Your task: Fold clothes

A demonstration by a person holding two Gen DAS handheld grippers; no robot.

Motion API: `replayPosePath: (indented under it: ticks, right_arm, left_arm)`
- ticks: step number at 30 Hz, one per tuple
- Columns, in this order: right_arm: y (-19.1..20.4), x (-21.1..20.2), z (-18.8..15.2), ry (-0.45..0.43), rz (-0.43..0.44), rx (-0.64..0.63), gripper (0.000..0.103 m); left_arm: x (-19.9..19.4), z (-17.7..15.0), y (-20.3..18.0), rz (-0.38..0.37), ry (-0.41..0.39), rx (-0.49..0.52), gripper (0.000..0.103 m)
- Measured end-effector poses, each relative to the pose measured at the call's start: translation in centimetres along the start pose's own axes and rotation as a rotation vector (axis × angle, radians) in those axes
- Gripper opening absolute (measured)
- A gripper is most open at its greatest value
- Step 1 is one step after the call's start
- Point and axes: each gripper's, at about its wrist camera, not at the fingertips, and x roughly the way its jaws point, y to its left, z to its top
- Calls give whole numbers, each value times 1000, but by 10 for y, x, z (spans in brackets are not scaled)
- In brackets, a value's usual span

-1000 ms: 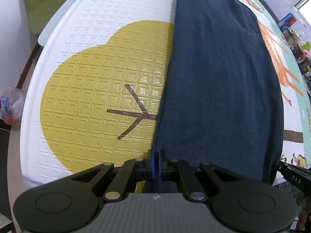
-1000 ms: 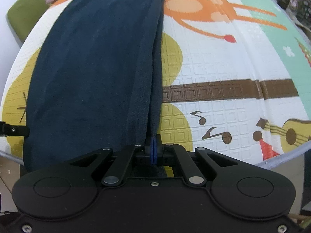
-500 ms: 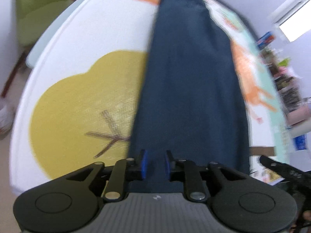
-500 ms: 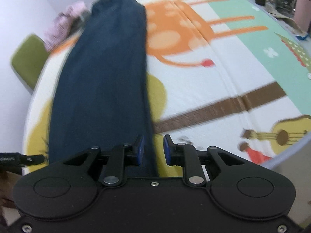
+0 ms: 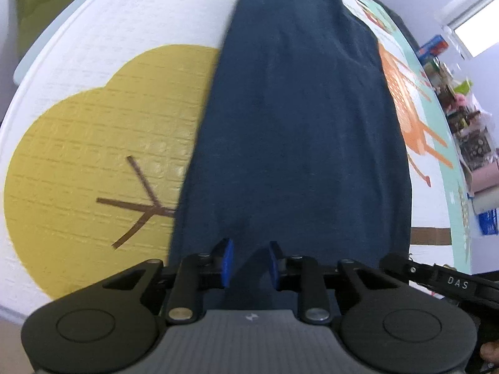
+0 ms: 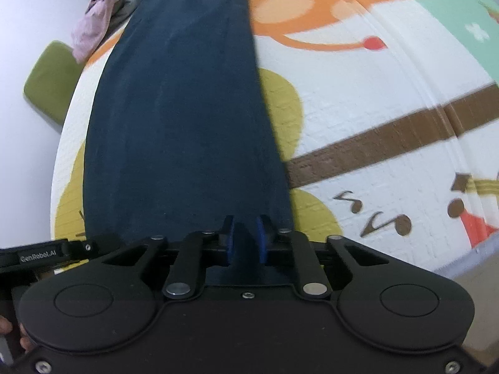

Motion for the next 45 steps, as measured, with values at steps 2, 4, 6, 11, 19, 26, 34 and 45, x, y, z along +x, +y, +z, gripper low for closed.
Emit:
replayPosePath:
  ticks: [2,4,6,11,19,26,34,45]
  right_arm:
    - [-8,-2,1,2,14,26,10]
    - [-15,-6,0,2,23,51,10]
    - [-21,-10,0,-5,-10,55,10]
    - [-37,-22,-4,-15,-36,64,22]
    - [-52,-51,-22,-14,44,23,36]
    - [-44,-62,-52,-55,123,-111,48]
    - [-28,-40,-67,-61,90,-219,50]
    - [-12,-37,-79,-102,58,-299,26]
  left_arm:
    - [-4,-1,6,8,-4,-13,24]
    - [-5,-2,11,1,-3,-18,22]
    - [-9,-6,17,2,-5,-18,20]
    - [-21,-12,24,100,-22,-2,30]
    - [-47,-39,57,10,-23,-11,41]
    - [-51,-63,54,-59,-53,120,45]
    - [-31,-75,34,-35,-30,215,51]
    - [-27,-72,30,-12,-38,206,23]
